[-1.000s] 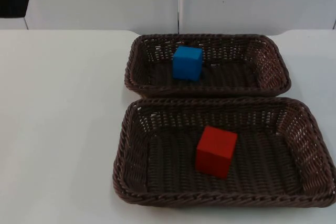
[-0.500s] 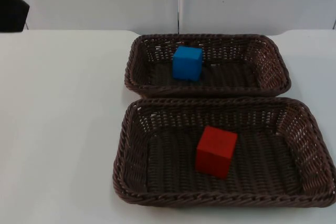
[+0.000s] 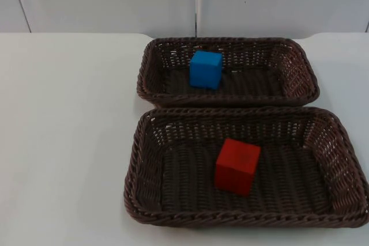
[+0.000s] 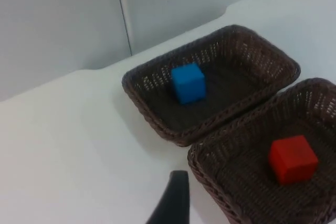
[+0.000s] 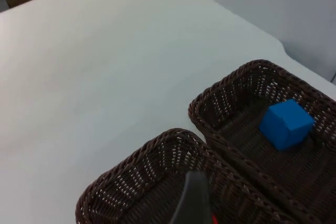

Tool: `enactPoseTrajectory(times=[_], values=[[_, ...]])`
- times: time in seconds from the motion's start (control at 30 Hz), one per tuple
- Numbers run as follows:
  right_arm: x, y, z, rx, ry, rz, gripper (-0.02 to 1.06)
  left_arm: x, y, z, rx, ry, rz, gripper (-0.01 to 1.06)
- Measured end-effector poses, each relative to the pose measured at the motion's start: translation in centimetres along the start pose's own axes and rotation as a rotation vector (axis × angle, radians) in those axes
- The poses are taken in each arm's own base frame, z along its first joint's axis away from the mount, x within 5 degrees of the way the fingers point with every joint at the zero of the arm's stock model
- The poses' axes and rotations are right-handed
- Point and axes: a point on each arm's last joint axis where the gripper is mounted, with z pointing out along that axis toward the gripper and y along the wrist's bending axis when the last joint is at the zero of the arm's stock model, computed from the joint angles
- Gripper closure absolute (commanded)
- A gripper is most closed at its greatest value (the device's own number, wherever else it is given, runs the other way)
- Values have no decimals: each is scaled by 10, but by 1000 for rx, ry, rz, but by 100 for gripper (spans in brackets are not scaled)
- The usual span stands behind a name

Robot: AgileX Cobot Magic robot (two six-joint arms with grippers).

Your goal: Pick up one cube with the left hand and place it into the upper basket. Pick up one cube with the right hand and place it into the lower basket.

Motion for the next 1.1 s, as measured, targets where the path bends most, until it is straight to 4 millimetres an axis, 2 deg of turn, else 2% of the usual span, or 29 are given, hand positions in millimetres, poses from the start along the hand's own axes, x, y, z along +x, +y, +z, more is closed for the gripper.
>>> enactPoseTrajectory(times=[0.2, 0.4, 0.53, 0.67, 1.1], values=[[12, 4, -23, 9, -44, 2, 40, 9, -6, -23, 10, -20, 15, 25], [22, 7, -38, 14, -73, 3, 40, 21, -9, -32, 10, -37, 21, 25], [36, 11, -55, 18, -107, 11, 40, 47, -12, -33, 13, -30, -9, 25], [45, 14, -67, 20, -133, 11, 40, 60, -14, -39, 14, -22, -11, 25], [67, 23, -104, 6, -171, 11, 40, 85, -24, -70, 27, -64, -12, 25]])
